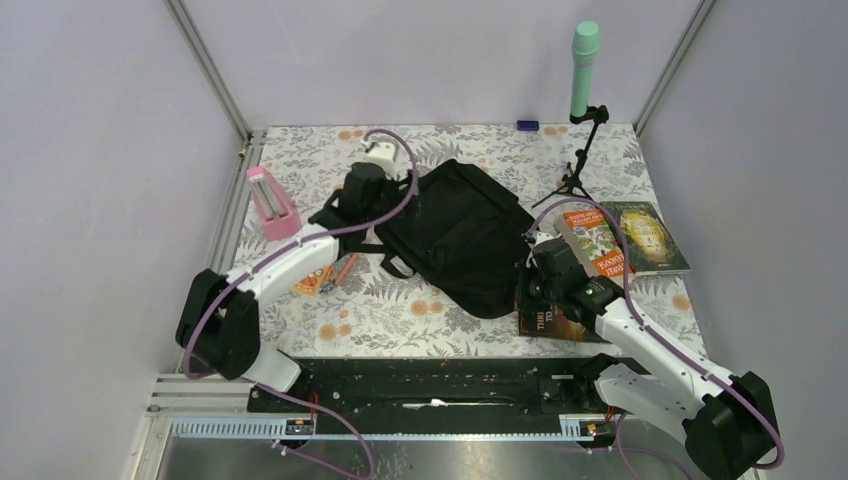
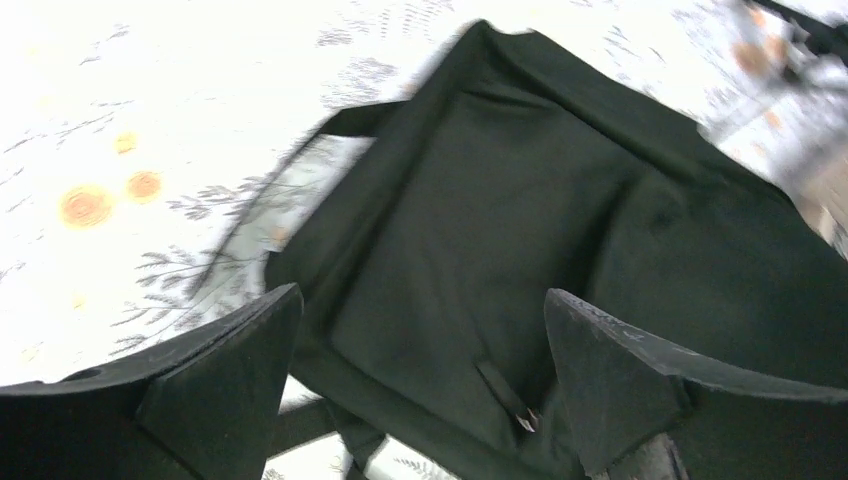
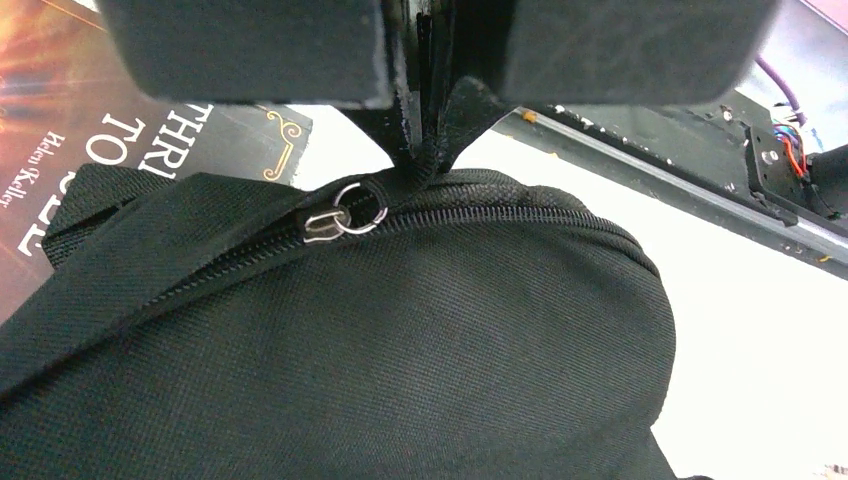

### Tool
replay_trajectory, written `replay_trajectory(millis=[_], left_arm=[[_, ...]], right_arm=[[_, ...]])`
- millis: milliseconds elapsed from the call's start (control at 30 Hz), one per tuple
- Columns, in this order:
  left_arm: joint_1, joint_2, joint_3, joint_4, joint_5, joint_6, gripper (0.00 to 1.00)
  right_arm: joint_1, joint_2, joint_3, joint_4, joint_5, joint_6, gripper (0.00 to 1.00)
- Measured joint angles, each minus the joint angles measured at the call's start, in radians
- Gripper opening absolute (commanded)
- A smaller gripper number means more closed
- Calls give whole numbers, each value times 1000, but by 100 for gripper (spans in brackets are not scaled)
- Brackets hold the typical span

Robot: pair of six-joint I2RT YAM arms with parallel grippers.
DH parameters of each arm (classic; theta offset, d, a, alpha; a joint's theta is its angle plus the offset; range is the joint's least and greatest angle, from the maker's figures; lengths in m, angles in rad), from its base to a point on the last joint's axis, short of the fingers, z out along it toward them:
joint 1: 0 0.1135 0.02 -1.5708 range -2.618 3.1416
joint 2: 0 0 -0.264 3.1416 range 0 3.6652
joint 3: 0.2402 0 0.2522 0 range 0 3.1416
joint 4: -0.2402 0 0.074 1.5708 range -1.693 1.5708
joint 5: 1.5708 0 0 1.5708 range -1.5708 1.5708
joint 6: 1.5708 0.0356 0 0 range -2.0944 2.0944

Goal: Pack the student bag
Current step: Unzip the student bag at the center of the board.

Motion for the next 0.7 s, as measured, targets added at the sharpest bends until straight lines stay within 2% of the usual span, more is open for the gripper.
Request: replay_trajectory(millis=[133, 233, 467, 700], left_arm=[[-148, -125, -137, 93, 81, 137, 94], [-257, -161, -208, 181, 210, 150, 94], [-384, -70, -243, 336, 391, 135, 94], [-419, 66, -204, 364, 472, 125, 93]], right_arm=[[1, 14, 0, 23, -1, 8, 0], [1, 20, 1, 29, -2, 8, 0], [1, 7, 1, 28, 0, 8, 0], [1, -62, 1, 17, 8, 8, 0]])
